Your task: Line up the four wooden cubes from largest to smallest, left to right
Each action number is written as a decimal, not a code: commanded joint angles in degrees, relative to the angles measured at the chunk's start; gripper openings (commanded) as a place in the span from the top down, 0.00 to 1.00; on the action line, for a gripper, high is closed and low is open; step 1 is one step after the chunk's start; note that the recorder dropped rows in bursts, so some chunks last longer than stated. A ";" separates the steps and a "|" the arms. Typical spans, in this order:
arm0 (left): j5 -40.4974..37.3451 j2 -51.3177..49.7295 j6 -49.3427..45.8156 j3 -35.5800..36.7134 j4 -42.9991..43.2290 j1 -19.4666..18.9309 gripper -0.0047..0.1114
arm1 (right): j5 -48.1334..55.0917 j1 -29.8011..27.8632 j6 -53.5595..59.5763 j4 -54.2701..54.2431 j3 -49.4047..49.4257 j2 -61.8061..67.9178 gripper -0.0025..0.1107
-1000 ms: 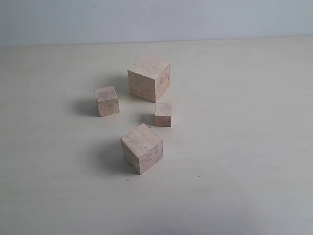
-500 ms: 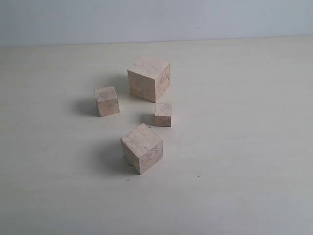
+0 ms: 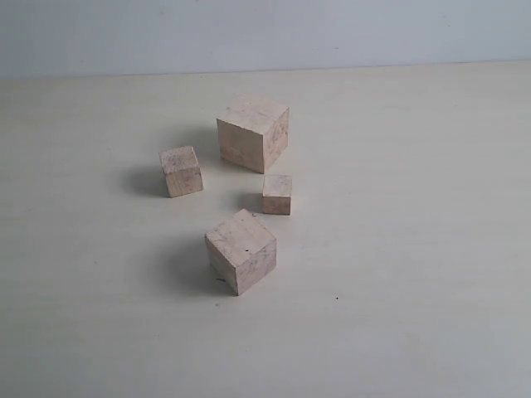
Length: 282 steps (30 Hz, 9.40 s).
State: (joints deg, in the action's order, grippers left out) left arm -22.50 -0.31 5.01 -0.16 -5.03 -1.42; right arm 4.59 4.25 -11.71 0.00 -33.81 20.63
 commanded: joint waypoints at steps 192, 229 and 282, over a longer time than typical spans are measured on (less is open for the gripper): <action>0.81 0.31 -0.27 0.16 0.01 0.34 0.96 | 42.78 40.25 122.58 -75.83 -71.23 116.75 0.98; 0.81 0.31 -0.27 0.16 0.01 0.34 0.96 | 44.53 33.80 108.64 -60.37 -71.23 117.40 0.98; 0.81 0.31 -0.27 0.16 0.01 0.34 0.96 | 56.20 33.80 47.59 -33.98 -62.91 81.93 0.98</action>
State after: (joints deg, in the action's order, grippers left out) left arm -22.40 -0.31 5.01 -0.16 -5.03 -1.42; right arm 62.96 38.30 37.82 -35.61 -101.64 105.90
